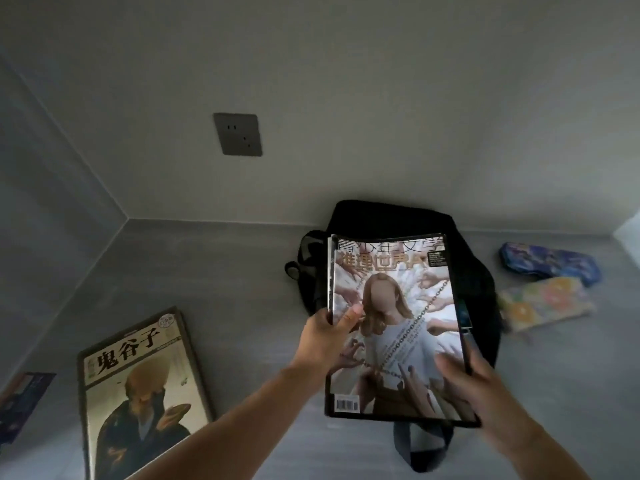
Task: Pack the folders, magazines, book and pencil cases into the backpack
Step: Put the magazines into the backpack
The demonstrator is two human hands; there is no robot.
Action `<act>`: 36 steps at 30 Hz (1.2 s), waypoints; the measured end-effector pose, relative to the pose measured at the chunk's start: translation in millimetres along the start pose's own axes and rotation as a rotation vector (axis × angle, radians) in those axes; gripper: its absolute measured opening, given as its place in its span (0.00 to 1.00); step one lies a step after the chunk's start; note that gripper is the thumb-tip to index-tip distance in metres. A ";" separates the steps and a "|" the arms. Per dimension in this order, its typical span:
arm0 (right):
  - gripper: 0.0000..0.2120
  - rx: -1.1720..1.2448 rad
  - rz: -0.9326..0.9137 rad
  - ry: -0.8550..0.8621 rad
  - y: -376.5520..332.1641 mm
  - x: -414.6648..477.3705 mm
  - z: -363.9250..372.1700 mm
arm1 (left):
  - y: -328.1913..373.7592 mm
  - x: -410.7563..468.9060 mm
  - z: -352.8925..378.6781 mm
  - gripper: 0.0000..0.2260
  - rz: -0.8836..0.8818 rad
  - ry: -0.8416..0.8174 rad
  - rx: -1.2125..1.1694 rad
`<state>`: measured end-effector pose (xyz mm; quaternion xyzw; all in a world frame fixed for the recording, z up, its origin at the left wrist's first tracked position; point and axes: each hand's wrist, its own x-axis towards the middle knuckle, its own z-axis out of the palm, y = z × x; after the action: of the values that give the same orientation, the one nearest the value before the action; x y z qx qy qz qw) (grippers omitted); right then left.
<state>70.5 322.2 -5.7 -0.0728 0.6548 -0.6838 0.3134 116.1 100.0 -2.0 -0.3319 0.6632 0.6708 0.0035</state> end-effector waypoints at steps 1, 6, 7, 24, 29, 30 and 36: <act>0.17 0.087 0.013 0.021 2.4 -11.2 -14.1 | 1.6 3.4 10.9 0.15 0.114 -0.015 0.122; 0.34 0.090 -0.006 0.190 23.2 -59.8 -69.3 | 19.4 45.0 41.9 0.17 0.635 0.154 0.739; 0.33 0.041 0.000 0.203 26.8 -68.9 -75.9 | 22.6 56.2 45.7 0.21 0.679 0.147 0.853; 0.25 0.392 0.257 0.078 41.6 0.1 -72.0 | 92.0 103.3 68.2 0.11 0.564 0.124 0.697; 0.06 0.059 0.312 0.162 6.0 73.2 -77.3 | 84.0 103.4 62.9 0.10 0.538 0.081 0.685; 0.08 -0.042 0.289 0.200 1.8 87.5 -79.0 | 83.4 103.5 63.1 0.10 0.530 0.081 0.681; 0.17 -0.397 0.246 0.361 -4.0 98.0 -88.4 | 79.2 102.4 67.5 0.09 0.507 0.060 0.666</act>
<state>-53.6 345.8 -44.1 0.0702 0.8248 -0.5013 0.2520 -28.8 106.1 15.5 -0.1582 0.9043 0.3896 -0.0738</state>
